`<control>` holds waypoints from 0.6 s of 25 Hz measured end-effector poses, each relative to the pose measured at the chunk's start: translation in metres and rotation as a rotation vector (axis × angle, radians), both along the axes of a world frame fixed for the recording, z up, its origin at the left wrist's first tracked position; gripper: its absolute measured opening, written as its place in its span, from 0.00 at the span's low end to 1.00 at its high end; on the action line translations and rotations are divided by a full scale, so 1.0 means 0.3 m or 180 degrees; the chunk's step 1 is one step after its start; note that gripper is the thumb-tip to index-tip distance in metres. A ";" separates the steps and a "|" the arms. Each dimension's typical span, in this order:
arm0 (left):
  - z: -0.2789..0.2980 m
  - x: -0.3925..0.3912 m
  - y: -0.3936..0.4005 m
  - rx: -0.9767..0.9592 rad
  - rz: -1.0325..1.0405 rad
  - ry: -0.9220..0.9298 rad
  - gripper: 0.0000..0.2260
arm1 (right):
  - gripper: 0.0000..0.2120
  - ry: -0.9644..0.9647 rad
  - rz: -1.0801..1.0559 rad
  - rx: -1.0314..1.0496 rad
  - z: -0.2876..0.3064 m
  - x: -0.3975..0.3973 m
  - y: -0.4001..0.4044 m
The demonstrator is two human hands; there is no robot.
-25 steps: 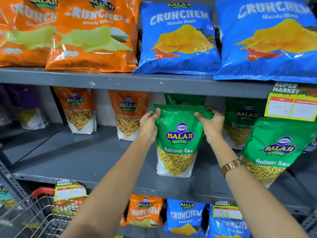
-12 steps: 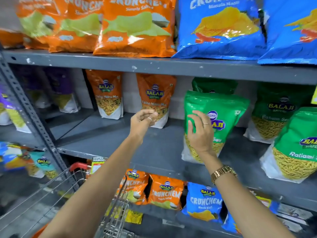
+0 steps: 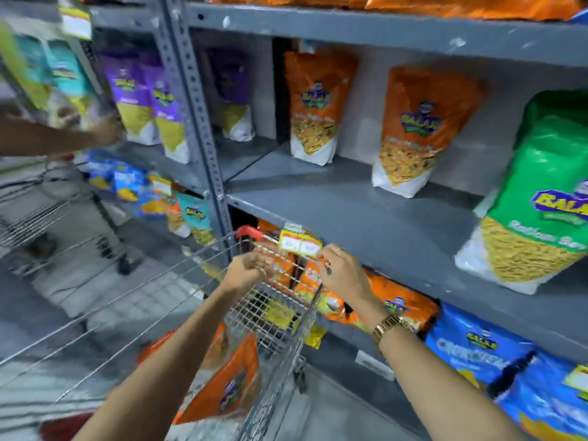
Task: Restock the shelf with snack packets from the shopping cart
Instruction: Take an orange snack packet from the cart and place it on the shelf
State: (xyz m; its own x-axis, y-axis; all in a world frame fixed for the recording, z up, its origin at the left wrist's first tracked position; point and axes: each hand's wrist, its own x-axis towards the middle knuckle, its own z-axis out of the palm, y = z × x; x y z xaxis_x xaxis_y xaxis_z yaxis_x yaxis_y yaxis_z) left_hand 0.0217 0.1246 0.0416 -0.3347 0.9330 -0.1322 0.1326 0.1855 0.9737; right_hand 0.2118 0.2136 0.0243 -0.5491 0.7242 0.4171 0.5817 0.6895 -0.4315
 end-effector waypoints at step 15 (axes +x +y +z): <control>-0.406 -0.246 -0.390 -0.2999 -0.2025 0.1038 0.16 | 0.15 -0.2461 0.1340 -0.1413 -0.340 -0.377 -0.245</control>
State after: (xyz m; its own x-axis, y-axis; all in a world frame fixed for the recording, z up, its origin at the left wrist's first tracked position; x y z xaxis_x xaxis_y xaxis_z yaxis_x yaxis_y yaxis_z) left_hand -0.0519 0.0075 -0.0800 0.0095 0.5242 -0.8515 0.6774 0.6230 0.3911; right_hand 0.0985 0.1402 -0.0777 -0.8050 0.4110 -0.4280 0.5568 0.7724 -0.3056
